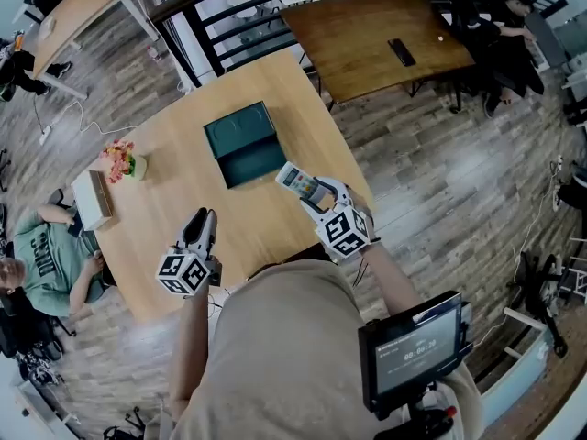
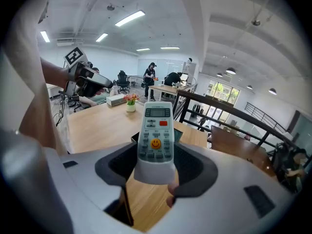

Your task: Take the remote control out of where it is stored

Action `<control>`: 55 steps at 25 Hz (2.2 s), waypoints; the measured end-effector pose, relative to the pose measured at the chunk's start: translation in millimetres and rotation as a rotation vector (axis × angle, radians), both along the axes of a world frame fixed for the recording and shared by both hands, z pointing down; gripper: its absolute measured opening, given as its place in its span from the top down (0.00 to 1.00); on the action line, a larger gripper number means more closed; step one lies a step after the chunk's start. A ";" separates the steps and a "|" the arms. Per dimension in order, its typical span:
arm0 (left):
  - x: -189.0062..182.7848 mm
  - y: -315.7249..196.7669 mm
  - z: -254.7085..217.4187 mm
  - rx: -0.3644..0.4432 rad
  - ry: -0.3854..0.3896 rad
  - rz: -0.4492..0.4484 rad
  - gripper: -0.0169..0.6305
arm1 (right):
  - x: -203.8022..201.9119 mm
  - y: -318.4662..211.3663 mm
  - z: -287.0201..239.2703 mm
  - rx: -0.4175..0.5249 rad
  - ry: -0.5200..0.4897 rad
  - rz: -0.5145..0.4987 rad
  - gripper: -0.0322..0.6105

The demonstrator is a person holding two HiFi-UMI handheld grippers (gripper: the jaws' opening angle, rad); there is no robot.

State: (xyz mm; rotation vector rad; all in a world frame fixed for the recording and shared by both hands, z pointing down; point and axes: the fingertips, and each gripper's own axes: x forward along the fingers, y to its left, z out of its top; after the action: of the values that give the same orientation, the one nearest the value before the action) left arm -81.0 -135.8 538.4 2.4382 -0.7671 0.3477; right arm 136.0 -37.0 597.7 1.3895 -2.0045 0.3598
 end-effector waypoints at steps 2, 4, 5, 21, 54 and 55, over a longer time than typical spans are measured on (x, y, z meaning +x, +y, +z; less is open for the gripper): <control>-2.0 0.2 1.6 -0.002 -0.008 -0.003 0.85 | -3.2 -1.0 5.7 -0.004 -0.004 -0.008 0.58; -3.5 -0.4 4.0 -0.006 -0.015 -0.007 0.85 | -5.1 -3.2 12.1 -0.011 -0.006 -0.015 0.58; -4.3 -0.3 6.1 -0.010 -0.020 -0.009 0.85 | -5.8 -4.2 15.6 -0.015 -0.007 -0.018 0.58; 6.7 15.0 41.7 -0.031 -0.071 0.024 0.85 | -8.8 -6.7 68.9 -0.092 0.019 -0.081 0.58; -27.8 30.2 120.6 -0.117 -0.283 0.013 0.85 | -54.3 20.7 222.2 -0.400 -0.047 -0.175 0.58; -28.3 30.7 120.9 -0.119 -0.284 0.010 0.85 | -57.9 22.6 227.5 -0.411 -0.045 -0.186 0.58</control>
State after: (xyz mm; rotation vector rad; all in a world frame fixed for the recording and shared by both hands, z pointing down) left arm -109.2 -105.1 659.4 2.3086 -0.8273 0.7343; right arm 78.1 -14.4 825.3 0.9410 -1.9378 0.6787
